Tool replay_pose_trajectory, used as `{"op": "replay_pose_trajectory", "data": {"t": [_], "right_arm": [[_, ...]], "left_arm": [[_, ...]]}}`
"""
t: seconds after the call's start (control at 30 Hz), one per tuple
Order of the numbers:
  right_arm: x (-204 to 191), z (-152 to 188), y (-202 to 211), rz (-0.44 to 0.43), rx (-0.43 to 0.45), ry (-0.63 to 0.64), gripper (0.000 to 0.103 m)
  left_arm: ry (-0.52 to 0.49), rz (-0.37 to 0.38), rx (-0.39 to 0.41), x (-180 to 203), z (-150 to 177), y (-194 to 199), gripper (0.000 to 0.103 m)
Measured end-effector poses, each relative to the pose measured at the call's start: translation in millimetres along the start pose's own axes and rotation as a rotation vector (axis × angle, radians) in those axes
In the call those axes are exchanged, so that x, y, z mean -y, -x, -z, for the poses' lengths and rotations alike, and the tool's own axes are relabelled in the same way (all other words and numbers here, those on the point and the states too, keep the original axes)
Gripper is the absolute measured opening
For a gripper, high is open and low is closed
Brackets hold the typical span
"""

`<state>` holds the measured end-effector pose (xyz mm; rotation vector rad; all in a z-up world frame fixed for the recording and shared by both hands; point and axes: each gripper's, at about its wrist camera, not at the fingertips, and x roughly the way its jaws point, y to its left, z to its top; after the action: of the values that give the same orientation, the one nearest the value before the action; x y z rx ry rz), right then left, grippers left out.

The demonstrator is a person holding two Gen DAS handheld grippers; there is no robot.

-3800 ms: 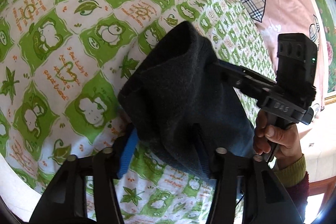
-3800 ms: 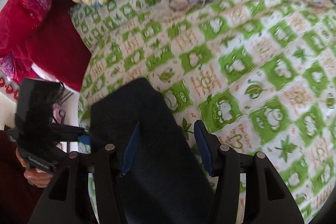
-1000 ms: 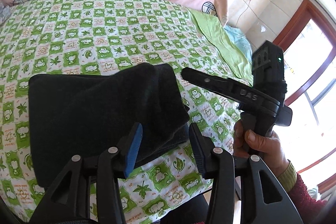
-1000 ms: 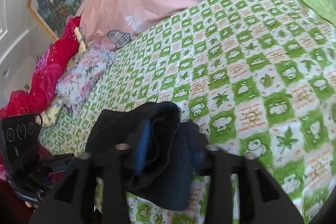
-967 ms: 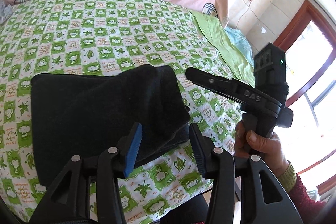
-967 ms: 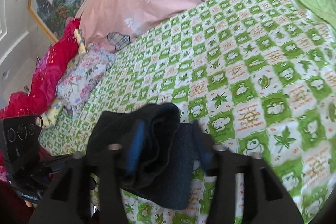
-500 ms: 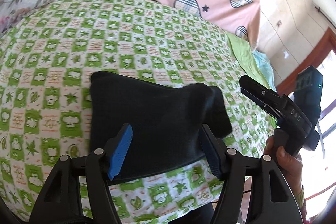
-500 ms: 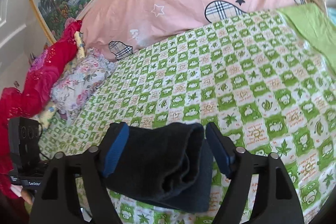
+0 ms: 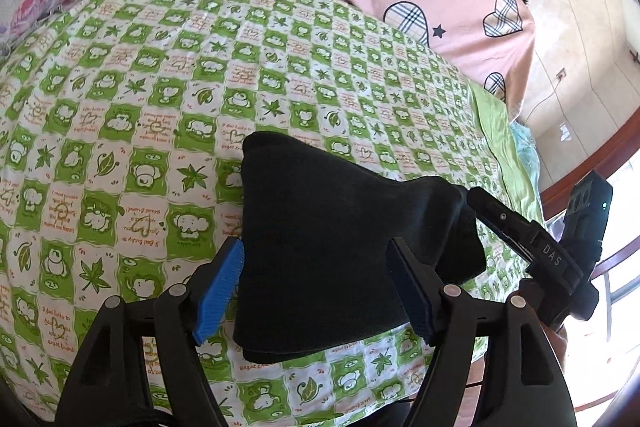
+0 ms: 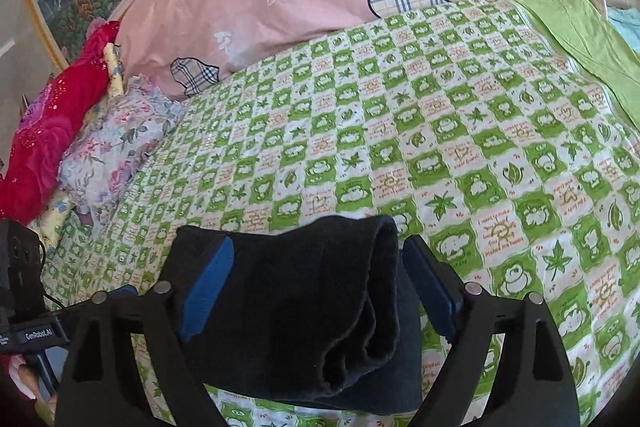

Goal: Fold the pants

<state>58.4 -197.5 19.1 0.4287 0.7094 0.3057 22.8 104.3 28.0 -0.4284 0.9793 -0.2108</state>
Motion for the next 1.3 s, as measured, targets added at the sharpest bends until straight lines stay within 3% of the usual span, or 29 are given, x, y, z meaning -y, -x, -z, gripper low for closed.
{"op": "replay_pose_trajectory", "data": {"t": [0.5,1.03,1.2,1.3], "right_arm": [[19,33,-26,0.093,-0.110,0.017,0.085],[49,53,-24,-0.067,-0.133,-0.068,0.070],[49,54,-25,-0.089,-0.131,-0.072,0.069],[51,55,-26,-0.108,-0.136,-0.080,0.069]], "left_arm": [[0.041,-0.027,-0.048,-13,-3,-25,0.076],[0.024,-0.067,-0.119,-20,-2,-69,0.077],[0.049,-0.040,-0.133,-26,-3,-78,0.075],[0.025,-0.041,-0.132,-21,-3,-80,0.066]]}}
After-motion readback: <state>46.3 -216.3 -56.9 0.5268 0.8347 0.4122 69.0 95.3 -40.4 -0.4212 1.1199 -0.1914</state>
